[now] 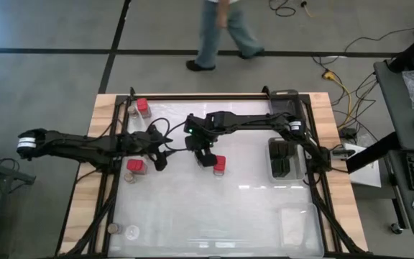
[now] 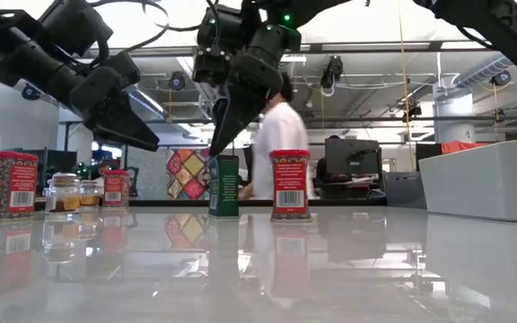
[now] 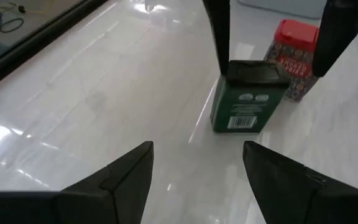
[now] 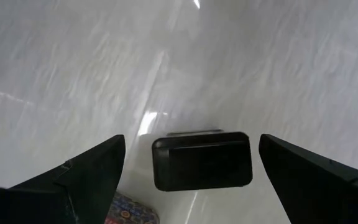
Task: Sort spices by type
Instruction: Put the green seasoning can into the gray bin
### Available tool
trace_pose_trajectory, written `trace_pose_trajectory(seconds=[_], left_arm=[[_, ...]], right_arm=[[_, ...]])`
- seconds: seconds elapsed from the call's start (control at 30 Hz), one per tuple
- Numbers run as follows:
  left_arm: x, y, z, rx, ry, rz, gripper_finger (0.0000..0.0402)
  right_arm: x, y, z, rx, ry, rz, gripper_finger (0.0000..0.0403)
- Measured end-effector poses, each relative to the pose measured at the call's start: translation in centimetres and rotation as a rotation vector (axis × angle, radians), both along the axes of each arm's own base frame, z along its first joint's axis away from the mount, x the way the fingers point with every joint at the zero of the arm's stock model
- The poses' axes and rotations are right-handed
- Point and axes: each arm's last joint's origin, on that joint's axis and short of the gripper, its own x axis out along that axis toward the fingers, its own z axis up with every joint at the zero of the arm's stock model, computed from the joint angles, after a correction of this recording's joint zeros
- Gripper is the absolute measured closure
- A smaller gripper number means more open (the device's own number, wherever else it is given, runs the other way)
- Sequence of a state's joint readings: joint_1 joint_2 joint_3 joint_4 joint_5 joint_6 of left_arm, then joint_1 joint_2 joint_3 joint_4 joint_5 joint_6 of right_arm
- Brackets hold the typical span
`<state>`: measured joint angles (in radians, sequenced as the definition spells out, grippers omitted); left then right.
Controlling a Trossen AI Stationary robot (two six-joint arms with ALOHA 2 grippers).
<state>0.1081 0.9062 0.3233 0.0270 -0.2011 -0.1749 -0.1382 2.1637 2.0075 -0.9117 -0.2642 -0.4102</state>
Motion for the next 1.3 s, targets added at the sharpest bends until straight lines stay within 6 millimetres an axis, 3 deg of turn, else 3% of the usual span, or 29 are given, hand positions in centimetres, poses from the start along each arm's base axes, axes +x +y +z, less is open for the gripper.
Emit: trace_pose_trajectory(seconds=[1.03, 1.3], left_arm=[[0.3, 0.0, -0.2, -0.023, -0.007, 0.014, 0.017], [0.4, 0.0, 0.0, -0.019, -0.03, 0.012, 0.017]], right_arm=[[-0.2, -0.1, -2.4, -0.084, -0.004, 0.047, 0.0042], [0.0, -0.2, -2.3, -0.086, -0.028, 0.044, 0.0093]])
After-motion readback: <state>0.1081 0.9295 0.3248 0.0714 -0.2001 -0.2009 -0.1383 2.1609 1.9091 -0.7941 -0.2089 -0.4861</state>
